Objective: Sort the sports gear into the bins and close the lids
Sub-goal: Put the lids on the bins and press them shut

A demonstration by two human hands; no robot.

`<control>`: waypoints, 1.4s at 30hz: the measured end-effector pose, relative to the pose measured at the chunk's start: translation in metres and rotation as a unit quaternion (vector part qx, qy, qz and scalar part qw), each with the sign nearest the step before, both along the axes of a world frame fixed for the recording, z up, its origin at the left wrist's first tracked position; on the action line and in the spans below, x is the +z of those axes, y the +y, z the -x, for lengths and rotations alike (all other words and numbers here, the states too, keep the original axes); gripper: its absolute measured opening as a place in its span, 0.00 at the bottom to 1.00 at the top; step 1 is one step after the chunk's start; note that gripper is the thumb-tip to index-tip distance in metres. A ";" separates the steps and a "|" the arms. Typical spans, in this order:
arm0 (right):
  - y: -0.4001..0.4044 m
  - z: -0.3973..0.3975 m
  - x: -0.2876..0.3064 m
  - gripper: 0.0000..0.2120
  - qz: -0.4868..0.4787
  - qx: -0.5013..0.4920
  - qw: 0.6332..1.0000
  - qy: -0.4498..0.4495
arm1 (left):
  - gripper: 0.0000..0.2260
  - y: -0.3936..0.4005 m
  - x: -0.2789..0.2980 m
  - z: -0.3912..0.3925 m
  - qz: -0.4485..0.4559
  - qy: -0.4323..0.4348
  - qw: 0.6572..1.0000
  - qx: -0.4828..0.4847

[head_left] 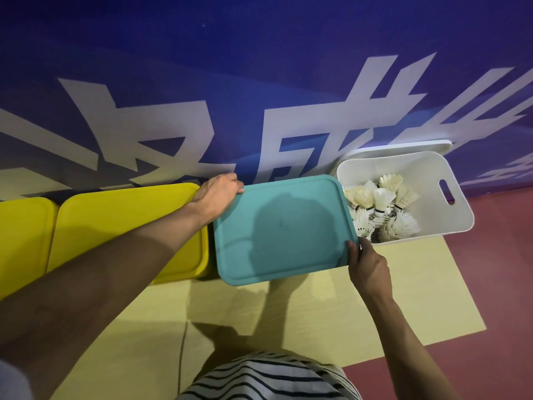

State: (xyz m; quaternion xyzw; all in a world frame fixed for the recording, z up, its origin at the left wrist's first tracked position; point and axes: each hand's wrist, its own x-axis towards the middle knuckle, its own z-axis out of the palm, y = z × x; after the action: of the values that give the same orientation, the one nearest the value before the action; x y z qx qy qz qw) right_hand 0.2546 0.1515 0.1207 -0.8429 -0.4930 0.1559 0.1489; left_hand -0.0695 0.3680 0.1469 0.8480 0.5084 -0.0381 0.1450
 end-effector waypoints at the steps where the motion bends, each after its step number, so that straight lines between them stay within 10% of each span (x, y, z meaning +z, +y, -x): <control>1: 0.001 -0.002 0.001 0.18 0.001 0.002 1.000 -0.006 | 0.10 -0.004 0.000 0.002 -0.002 0.002 1.000 0.000; 8: 0.003 -0.008 0.003 0.16 -0.001 0.025 0.999 -0.033 | 0.25 -0.042 -0.017 -0.002 -0.063 0.049 0.996 -0.044; 31: 0.002 0.002 -0.002 0.14 -0.041 -0.028 0.995 0.084 | 0.26 -0.009 -0.017 -0.086 -0.005 -0.034 0.988 -0.151; 42: 0.005 0.004 0.007 0.20 0.102 -0.028 0.992 -0.063 | 0.22 0.024 -0.018 -0.168 0.107 -0.064 0.977 -0.173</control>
State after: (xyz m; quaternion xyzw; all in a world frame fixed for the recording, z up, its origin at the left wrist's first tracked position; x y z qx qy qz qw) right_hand 0.2504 0.1563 0.1278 -0.8753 -0.4593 0.1475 0.0353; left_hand 0.0986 0.3923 0.1293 0.9032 0.3368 -0.0624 0.2588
